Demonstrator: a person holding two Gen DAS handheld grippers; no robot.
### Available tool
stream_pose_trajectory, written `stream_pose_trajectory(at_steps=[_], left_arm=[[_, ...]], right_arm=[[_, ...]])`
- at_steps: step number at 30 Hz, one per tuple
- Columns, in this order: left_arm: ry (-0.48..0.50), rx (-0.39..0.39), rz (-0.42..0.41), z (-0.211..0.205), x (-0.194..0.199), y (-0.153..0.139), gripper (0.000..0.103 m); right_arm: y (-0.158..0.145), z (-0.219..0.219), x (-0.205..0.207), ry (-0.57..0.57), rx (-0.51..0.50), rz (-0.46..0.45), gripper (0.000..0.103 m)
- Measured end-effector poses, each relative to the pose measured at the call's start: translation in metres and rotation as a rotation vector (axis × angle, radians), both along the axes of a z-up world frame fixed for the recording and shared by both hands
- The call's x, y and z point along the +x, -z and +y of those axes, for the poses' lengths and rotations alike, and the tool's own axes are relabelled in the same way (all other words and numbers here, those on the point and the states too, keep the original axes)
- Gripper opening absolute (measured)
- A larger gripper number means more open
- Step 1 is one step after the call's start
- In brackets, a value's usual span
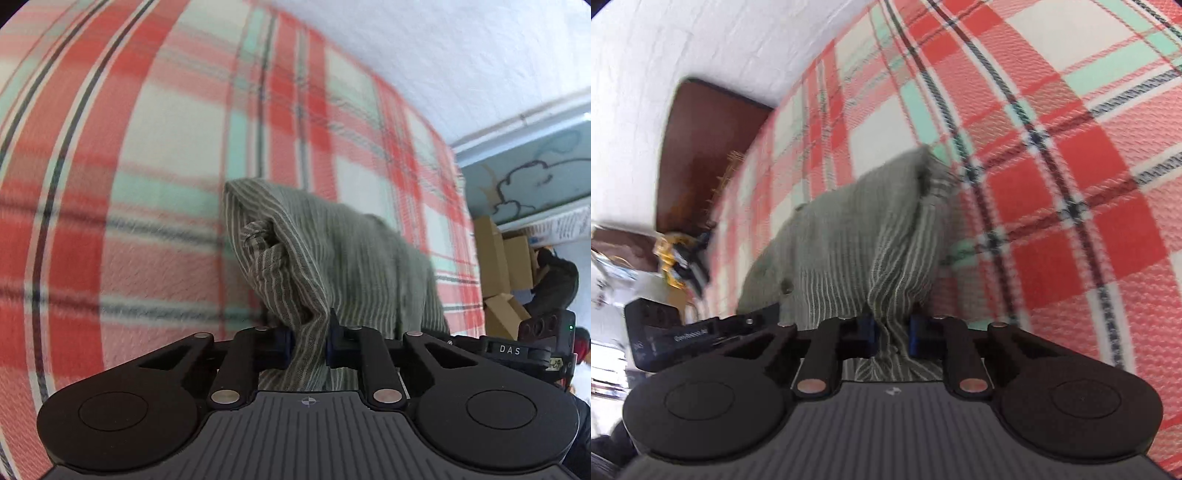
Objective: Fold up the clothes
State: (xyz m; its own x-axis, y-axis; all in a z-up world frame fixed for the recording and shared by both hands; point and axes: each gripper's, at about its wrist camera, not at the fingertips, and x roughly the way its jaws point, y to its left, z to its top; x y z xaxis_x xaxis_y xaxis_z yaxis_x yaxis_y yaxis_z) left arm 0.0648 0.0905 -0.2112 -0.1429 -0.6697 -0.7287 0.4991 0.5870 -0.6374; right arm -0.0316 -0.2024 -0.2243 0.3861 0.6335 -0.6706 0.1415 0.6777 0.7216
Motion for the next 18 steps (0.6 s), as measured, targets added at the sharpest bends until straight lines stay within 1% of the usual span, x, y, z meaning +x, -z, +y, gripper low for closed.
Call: stream_pose_trajectory(at_steps=[2, 4, 6, 8, 11, 12, 14, 15, 16, 17, 18], left_arm=[[0.003, -0.035, -0.013, -0.002, 0.01, -0.015, 0.011], [0.032, -0.069, -0.044, -0.012, 0.024, -0.034, 0.011], [0.109, -0.081, -0.115, -0.035, 0.038, -0.055, 0.012], [0.208, -0.078, -0.183, -0.064, 0.052, -0.076, 0.012], [0.364, -0.05, -0.268, -0.114, 0.068, -0.093, 0.015], [0.419, -0.029, -0.281, -0.13, 0.071, -0.092, 0.017], [0.504, 0.038, -0.277, -0.159, 0.077, -0.078, 0.028], [0.527, 0.089, -0.272, -0.169, 0.079, -0.066, 0.046], [0.534, 0.146, -0.274, -0.173, 0.081, -0.053, 0.046], [0.534, 0.202, -0.285, -0.176, 0.082, -0.041, 0.046], [0.528, 0.226, -0.288, -0.174, 0.087, -0.033, 0.046]], right_arm=[[-0.004, -0.001, -0.001, 0.013, 0.027, -0.006, 0.017], [-0.02, -0.003, -0.007, 0.05, 0.046, -0.039, 0.017], [-0.036, -0.003, -0.013, 0.087, 0.067, -0.072, 0.017], [-0.048, 0.001, -0.018, 0.116, 0.091, -0.09, 0.017], [-0.049, 0.015, -0.025, 0.146, 0.124, -0.063, 0.022], [-0.048, 0.021, -0.027, 0.152, 0.13, -0.051, 0.024], [-0.037, 0.034, -0.027, 0.153, 0.121, -0.015, 0.03], [-0.03, 0.04, -0.028, 0.154, 0.106, 0.011, 0.038], [-0.023, 0.046, -0.028, 0.153, 0.091, 0.037, 0.045], [-0.018, 0.05, -0.028, 0.143, 0.074, 0.059, 0.046], [-0.015, 0.053, -0.029, 0.126, 0.053, 0.071, 0.046]])
